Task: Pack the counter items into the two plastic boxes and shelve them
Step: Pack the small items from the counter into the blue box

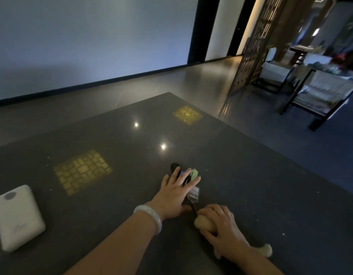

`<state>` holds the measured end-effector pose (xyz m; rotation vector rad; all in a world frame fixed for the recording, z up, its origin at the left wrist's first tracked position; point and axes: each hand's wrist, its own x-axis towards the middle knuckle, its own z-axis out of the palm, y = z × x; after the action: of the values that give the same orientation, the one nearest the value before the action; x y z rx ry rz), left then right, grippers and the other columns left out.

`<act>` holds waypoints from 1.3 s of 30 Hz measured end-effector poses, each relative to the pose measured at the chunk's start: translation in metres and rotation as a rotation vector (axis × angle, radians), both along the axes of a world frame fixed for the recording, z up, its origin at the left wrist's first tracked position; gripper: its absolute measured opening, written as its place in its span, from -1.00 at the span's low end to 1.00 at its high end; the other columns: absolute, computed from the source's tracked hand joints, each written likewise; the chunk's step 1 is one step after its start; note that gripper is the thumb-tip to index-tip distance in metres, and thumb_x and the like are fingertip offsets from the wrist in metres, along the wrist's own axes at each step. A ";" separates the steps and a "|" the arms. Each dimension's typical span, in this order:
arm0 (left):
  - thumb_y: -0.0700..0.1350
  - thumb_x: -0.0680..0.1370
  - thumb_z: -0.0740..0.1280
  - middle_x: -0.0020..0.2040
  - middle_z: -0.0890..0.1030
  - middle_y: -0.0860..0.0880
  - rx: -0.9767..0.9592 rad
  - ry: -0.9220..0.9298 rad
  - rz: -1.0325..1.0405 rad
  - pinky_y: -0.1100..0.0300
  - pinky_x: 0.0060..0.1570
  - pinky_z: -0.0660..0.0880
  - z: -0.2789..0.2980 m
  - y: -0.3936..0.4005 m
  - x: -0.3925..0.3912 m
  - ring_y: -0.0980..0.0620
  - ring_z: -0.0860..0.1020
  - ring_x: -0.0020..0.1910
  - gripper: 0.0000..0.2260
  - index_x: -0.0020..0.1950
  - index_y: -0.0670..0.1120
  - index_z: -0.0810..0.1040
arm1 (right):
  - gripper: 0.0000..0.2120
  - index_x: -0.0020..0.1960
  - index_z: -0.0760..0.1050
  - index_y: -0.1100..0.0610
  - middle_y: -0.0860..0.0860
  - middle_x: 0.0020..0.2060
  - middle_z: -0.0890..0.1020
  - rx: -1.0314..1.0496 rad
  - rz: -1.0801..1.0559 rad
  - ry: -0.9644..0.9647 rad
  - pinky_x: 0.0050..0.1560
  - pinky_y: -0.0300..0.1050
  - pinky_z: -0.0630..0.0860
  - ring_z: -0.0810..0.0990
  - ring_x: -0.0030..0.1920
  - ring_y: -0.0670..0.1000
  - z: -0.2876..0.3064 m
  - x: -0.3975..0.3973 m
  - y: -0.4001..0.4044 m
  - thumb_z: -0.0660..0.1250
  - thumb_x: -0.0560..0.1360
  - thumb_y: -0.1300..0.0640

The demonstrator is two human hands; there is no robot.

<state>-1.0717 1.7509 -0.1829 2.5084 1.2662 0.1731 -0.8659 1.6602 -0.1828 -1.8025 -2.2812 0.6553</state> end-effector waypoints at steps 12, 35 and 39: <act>0.06 0.55 0.32 0.29 0.29 -0.04 0.081 0.033 0.062 0.01 0.26 0.37 0.010 -0.049 0.033 -0.07 0.25 0.34 -0.59 0.37 0.01 0.39 | -0.32 0.45 0.14 -0.19 -0.11 0.29 0.29 0.011 -0.393 -0.038 0.39 -0.05 0.22 0.27 0.27 -0.07 0.007 0.049 -0.073 0.38 0.43 -0.20; -0.11 0.55 0.36 -0.11 0.47 0.08 0.097 -0.634 0.010 0.33 -0.26 0.44 0.154 -0.258 0.263 0.17 0.50 -0.18 -0.87 -0.09 0.02 0.41 | -0.56 0.14 0.35 -0.23 -0.28 -0.07 0.52 0.477 -0.681 0.440 -0.22 -0.44 0.38 0.50 -0.08 -0.33 0.160 0.227 -0.273 0.49 0.40 0.01; -0.13 0.53 0.38 -0.14 0.51 0.08 0.094 -0.765 -0.071 0.47 -0.22 0.43 0.180 -0.322 0.310 0.22 0.52 -0.20 -0.80 -0.15 0.09 0.39 | -0.57 0.13 0.38 -0.23 -0.23 -0.06 0.57 0.541 -0.694 0.470 -0.18 -0.41 0.42 0.53 -0.06 -0.34 0.189 0.271 -0.340 0.50 0.39 0.02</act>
<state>-0.7617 1.4288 -0.0032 2.1859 0.8515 1.0704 -0.5946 1.3200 0.0066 -1.7453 -1.2433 0.2535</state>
